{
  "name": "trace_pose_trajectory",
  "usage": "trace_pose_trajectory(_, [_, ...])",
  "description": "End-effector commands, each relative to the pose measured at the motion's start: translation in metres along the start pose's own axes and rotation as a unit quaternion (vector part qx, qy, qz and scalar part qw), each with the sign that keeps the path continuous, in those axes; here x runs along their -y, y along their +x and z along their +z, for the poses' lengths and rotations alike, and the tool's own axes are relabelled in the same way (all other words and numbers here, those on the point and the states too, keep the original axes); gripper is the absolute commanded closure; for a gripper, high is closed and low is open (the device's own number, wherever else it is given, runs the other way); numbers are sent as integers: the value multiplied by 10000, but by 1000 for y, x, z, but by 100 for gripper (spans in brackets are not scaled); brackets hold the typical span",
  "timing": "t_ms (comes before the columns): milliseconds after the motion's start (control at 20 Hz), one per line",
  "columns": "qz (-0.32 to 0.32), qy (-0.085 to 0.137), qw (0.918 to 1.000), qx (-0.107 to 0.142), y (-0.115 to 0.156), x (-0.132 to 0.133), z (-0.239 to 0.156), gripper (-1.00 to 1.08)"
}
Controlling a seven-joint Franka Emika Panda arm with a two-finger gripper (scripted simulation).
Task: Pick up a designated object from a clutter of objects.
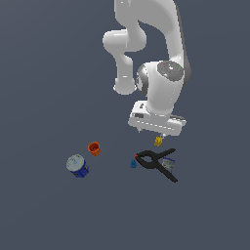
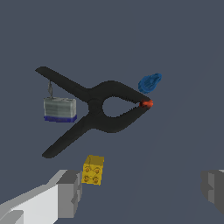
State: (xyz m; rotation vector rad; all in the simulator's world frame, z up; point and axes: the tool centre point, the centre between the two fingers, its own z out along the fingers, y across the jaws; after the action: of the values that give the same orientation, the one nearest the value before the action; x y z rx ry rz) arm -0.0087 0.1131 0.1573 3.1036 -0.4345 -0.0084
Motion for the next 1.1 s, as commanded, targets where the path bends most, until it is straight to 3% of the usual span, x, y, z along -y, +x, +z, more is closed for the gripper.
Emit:
trace_pose_trajectory(0, [150, -1, 9999, -13, -10, 12, 19, -92])
trace_pose_trajectory(500, [559, 27, 9984, -23, -45, 44, 71, -92])
trace_pose_trajectory(1050, [663, 40, 9978, -15, -56, 52, 84, -92])
